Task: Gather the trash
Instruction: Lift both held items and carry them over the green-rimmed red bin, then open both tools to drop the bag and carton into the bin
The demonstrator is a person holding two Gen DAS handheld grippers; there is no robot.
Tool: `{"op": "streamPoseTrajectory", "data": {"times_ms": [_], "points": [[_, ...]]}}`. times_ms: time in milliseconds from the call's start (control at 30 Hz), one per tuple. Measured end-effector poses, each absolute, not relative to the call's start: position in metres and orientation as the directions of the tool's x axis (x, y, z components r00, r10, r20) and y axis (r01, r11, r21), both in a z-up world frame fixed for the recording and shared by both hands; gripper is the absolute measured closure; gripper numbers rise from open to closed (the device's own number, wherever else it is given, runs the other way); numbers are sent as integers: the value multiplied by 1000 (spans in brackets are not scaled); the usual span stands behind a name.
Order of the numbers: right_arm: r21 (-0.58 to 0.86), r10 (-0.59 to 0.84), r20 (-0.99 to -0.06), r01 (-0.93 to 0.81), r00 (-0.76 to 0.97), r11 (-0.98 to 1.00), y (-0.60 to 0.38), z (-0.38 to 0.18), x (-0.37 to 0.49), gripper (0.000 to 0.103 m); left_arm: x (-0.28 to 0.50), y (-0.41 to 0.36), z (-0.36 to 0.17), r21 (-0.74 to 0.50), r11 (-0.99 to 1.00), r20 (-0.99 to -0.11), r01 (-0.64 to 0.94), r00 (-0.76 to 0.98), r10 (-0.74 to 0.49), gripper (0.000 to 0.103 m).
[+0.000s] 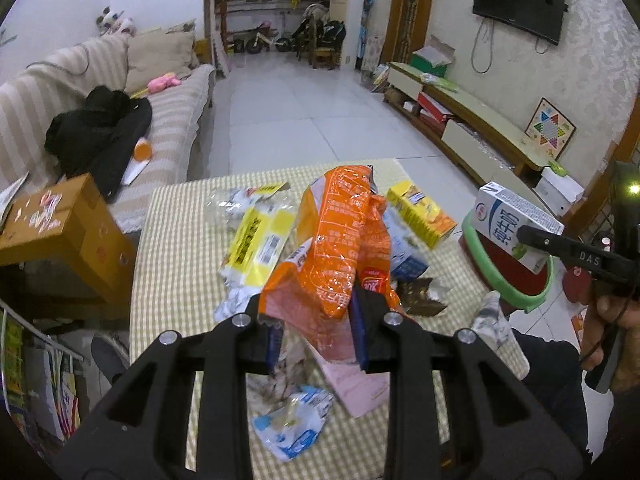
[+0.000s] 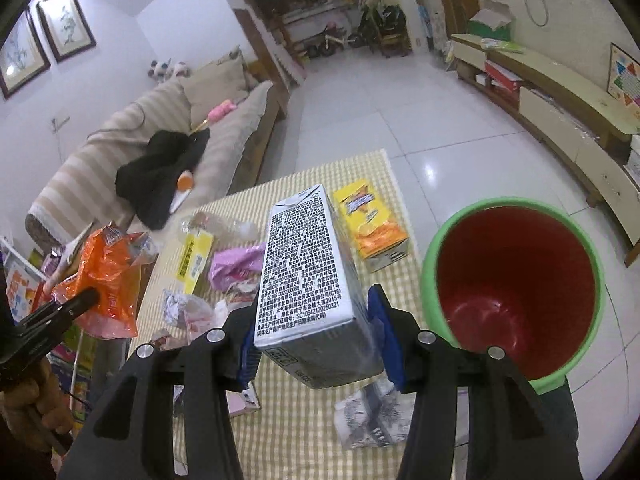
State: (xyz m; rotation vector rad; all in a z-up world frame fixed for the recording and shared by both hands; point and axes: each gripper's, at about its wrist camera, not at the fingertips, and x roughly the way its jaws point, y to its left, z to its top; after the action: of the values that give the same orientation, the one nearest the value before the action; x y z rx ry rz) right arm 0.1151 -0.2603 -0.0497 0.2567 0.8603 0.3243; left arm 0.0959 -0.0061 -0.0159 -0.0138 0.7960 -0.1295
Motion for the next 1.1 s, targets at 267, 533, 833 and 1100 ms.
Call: {"op": "streamPoseTrajectory", "data": {"times_ms": [267, 533, 833, 1100], "points": [[363, 330, -659, -99, 676, 927, -306, -40, 108, 56, 114, -60, -7, -70, 972, -704, 224, 680, -207, 76], [369, 242, -647, 19, 723, 929, -366, -42, 102, 56, 146, -140, -6, -120, 924, -703, 364, 626, -338, 76], [387, 173, -660, 134, 731, 912, -427, -60, 101, 56, 182, -224, -23, -167, 862, -728, 478, 531, -435, 76], [397, 160, -679, 174, 717, 901, -453, -77, 102, 55, 196, -265, -47, -168, 837, -762, 521, 470, -446, 74]]}}
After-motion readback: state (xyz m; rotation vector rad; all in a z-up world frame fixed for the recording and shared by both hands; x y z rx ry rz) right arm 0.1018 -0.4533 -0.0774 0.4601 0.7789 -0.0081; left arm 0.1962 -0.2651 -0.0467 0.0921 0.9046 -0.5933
